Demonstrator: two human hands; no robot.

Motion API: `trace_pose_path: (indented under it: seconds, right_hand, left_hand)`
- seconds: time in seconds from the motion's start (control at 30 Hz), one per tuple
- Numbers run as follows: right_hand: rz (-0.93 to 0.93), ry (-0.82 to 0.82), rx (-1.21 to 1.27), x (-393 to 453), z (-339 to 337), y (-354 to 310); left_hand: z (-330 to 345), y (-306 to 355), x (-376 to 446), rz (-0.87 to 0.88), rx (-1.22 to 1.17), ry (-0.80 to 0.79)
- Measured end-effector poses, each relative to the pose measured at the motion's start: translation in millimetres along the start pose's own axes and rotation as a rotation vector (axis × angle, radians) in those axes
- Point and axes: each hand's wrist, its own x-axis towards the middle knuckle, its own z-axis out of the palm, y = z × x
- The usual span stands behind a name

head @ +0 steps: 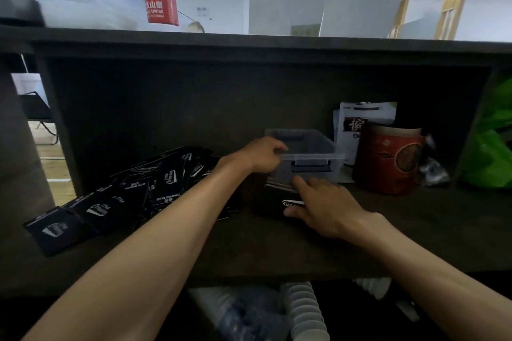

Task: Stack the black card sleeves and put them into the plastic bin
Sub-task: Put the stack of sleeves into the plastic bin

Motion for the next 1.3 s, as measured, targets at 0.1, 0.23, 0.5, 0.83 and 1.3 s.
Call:
trace_pose_path:
  seconds: [0.1,0.23,0.5,0.83,1.3]
  right_hand:
    - [0.03,-0.007,-0.019,-5,-2,20]
    - [0.076,0.058,0.014,-14,-17,40]
    - [0.239,0.151,0.183,-32,-92,62]
    - [0.297,0.011,0.216,3,-131,51]
    - [0.403,-0.591,0.429,54,-80,64]
  left_hand:
    - [5,1,2,0.018,0.016,-0.009]
    - [10,-1,-6,0.078,-0.017,0.065]
    - [29,12,-57,0.223,0.006,0.137]
    - [32,40,-93,0.468,-0.185,0.235]
    - [36,-30,-72,0.396,-0.223,0.474]
